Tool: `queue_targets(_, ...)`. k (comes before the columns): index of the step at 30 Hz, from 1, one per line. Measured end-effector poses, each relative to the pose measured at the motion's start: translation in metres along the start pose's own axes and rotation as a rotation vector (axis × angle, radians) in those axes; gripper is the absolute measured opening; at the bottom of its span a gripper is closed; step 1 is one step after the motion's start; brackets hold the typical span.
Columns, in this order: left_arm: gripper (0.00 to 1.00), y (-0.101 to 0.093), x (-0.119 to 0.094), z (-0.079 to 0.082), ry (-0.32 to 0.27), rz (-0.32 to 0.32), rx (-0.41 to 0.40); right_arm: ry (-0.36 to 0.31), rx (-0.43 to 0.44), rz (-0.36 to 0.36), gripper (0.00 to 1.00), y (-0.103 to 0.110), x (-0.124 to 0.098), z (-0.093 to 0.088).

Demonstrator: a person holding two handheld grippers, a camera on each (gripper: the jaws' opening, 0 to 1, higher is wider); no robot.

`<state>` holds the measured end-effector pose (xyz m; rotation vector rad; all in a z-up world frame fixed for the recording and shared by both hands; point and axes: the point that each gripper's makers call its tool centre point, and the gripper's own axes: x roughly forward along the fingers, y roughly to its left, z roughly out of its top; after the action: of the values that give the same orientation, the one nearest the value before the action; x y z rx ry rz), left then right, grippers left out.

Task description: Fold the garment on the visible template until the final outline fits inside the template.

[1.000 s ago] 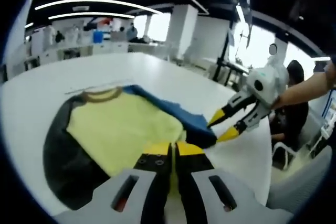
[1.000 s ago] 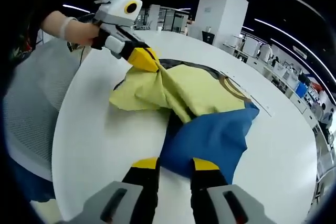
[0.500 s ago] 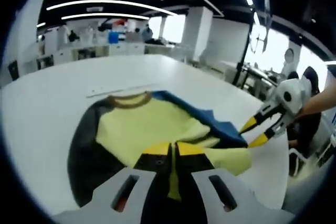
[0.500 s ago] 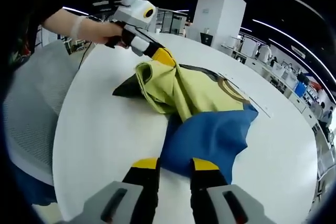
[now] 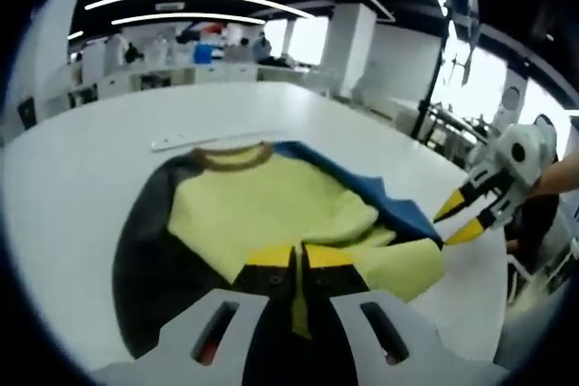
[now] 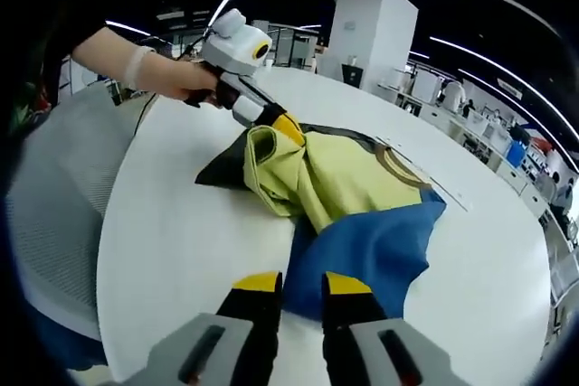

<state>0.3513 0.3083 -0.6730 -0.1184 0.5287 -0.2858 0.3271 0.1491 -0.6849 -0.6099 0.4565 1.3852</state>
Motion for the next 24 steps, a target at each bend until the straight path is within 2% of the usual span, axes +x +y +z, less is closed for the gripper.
queue_targets(5, 0.0, 0.0, 0.0, -0.001, -0.004, 0.001, -0.01, 0.008, 0.003, 0.029, 0.12, 0.01, 0.024, 0.01)
queue_targets(10, 0.0, -0.001, -0.001, 0.0, -0.005, -0.001, -0.009, 0.015, -0.014, 0.027, 0.11, 0.013, 0.043, 0.018)
queue_targets(18, 0.0, -0.001, -0.001, -0.001, -0.002, -0.003, -0.008, 0.045, -0.01, 0.005, 0.09, 0.005, 0.054, 0.021)
queue_targets(24, 0.0, -0.001, 0.0, -0.002, -0.001, -0.002, 0.0, 0.088, -0.058, -0.003, 0.05, 0.005, 0.063, 0.017)
